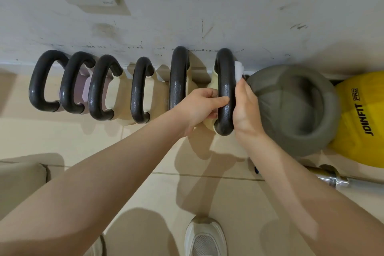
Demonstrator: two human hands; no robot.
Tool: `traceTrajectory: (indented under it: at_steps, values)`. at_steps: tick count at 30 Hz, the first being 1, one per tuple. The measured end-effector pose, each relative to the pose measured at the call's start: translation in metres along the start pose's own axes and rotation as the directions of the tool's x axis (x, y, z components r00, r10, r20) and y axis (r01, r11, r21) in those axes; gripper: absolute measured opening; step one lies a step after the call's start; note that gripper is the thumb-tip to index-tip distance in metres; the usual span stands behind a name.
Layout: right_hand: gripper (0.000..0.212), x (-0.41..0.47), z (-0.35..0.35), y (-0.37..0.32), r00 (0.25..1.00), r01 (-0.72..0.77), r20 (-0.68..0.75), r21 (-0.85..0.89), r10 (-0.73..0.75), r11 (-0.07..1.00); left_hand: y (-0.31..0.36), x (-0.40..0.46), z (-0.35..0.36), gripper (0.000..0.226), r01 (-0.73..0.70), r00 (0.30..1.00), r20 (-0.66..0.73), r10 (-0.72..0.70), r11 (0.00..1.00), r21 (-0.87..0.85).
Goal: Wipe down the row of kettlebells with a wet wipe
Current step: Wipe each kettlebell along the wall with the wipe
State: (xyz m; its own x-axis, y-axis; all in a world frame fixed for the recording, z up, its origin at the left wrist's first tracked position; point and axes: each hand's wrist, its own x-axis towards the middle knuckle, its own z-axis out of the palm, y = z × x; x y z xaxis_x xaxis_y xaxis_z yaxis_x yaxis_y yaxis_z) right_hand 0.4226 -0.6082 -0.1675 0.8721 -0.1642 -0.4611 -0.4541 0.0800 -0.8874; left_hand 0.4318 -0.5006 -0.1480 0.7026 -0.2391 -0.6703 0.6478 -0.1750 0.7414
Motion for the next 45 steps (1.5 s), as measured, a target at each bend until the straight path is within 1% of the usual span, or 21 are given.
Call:
traceTrajectory:
  at_steps: [3, 6, 7, 9, 10, 12, 15, 18, 21, 23, 25, 27, 28, 30, 31, 34, 36, 38, 41, 43, 45]
  values:
    - [0.027, -0.023, -0.007, 0.022, 0.988, 0.153, 0.043, -0.076, -0.151, 0.985, -0.004, -0.004, 0.001, 0.021, 0.027, 1.000, 0.009, -0.026, 0.993, -0.116]
    - [0.040, -0.052, -0.010, 0.051, 0.985, 0.160, 0.084, -0.153, -0.148, 0.975, -0.007, -0.008, 0.000, 0.033, 0.048, 0.998, -0.024, -0.054, 0.980, -0.194]
    - [0.041, -0.056, -0.010, 0.056, 0.991, 0.125, 0.062, -0.148, -0.116, 0.981, -0.006, -0.009, 0.000, 0.034, 0.050, 0.998, -0.029, -0.057, 0.976, -0.213]
    - [0.032, -0.046, -0.008, 0.051, 0.996, 0.088, 0.014, -0.024, -0.087, 0.996, -0.005, -0.012, 0.001, 0.034, 0.037, 0.999, -0.022, -0.043, 0.974, -0.221]
    - [0.031, -0.038, -0.006, 0.042, 0.995, 0.104, 0.002, 0.024, -0.104, 0.994, -0.005, -0.014, 0.001, 0.034, 0.026, 0.999, -0.016, -0.030, 0.976, -0.218]
    - [0.042, -0.024, 0.000, 0.025, 0.985, 0.171, 0.021, 0.015, -0.172, 0.985, -0.004, -0.017, 0.003, 0.034, 0.008, 1.000, -0.015, -0.011, 0.980, -0.197]
    - [0.052, -0.027, 0.002, 0.024, 0.931, 0.361, 0.097, -0.115, -0.351, 0.925, -0.005, -0.021, 0.003, 0.033, 0.008, 1.000, -0.013, -0.010, 0.990, -0.142]
    - [0.052, -0.047, -0.010, 0.046, 0.901, 0.435, 0.153, -0.318, -0.407, 0.843, -0.002, -0.023, 0.004, 0.036, 0.000, 1.000, 0.000, 0.000, 0.993, -0.117]
    - [0.049, -0.062, -0.020, 0.068, 0.914, 0.388, 0.079, -0.454, -0.397, 0.802, -0.002, -0.021, 0.004, 0.038, 0.000, 1.000, 0.023, 0.002, 0.992, -0.123]
    - [0.042, -0.066, -0.023, 0.071, 0.952, 0.289, 0.032, -0.425, -0.305, 0.858, -0.004, -0.020, -0.001, 0.037, 0.015, 0.996, 0.088, -0.004, 0.992, -0.128]
    - [0.038, -0.064, -0.022, 0.068, 0.991, 0.096, -0.073, -0.230, -0.116, 0.968, -0.007, -0.020, -0.005, 0.038, 0.035, 0.989, 0.146, -0.017, 0.992, -0.123]
    - [0.037, -0.055, -0.018, 0.063, 0.989, -0.083, -0.119, 0.051, 0.088, 0.995, -0.010, -0.019, -0.005, 0.042, 0.049, 0.989, 0.144, -0.032, 0.992, -0.115]
    - [0.036, -0.052, -0.012, 0.060, 0.982, -0.139, -0.109, 0.155, 0.156, 0.978, -0.012, -0.019, -0.003, 0.048, 0.056, 0.989, 0.140, -0.038, 0.990, -0.127]
    - [0.028, -0.050, -0.003, 0.054, 0.950, -0.206, -0.180, 0.259, 0.257, 0.944, -0.015, -0.019, -0.001, 0.062, 0.065, 0.989, 0.141, -0.040, 0.983, -0.172]
    - [0.023, -0.052, 0.001, 0.049, 0.935, -0.221, -0.213, 0.275, 0.284, 0.936, -0.016, -0.019, 0.000, 0.062, 0.053, 0.990, 0.141, -0.028, 0.982, -0.179]
    - [0.020, -0.055, 0.009, 0.028, 0.874, -0.335, -0.174, 0.460, 0.453, 0.823, -0.018, -0.023, -0.004, 0.057, 0.016, 0.990, 0.139, 0.008, 0.985, -0.171]
    - [0.029, -0.060, 0.009, 0.014, 0.878, -0.347, -0.152, 0.448, 0.453, 0.824, -0.019, -0.026, -0.008, 0.057, 0.012, 0.989, 0.145, 0.010, 0.988, -0.153]
    - [0.037, -0.065, 0.010, 0.005, 0.869, -0.362, -0.191, 0.384, 0.457, 0.849, -0.020, -0.030, -0.009, 0.057, 0.012, 0.988, 0.151, 0.009, 0.990, -0.139]
    - [0.018, -0.072, 0.012, 0.000, 0.873, -0.357, -0.239, 0.283, 0.425, 0.890, -0.021, -0.035, -0.010, 0.057, 0.003, 0.987, 0.162, 0.017, 0.992, -0.124]
    - [0.033, -0.079, 0.012, 0.005, 0.877, -0.292, -0.322, 0.232, 0.356, 0.928, -0.023, -0.038, -0.011, 0.061, 0.006, 0.984, 0.176, 0.016, 0.992, -0.124]
    - [0.036, -0.090, 0.011, 0.011, 0.906, -0.187, -0.356, 0.148, 0.229, 0.971, -0.024, -0.041, -0.015, 0.068, 0.002, 0.985, 0.174, 0.019, 0.993, -0.120]
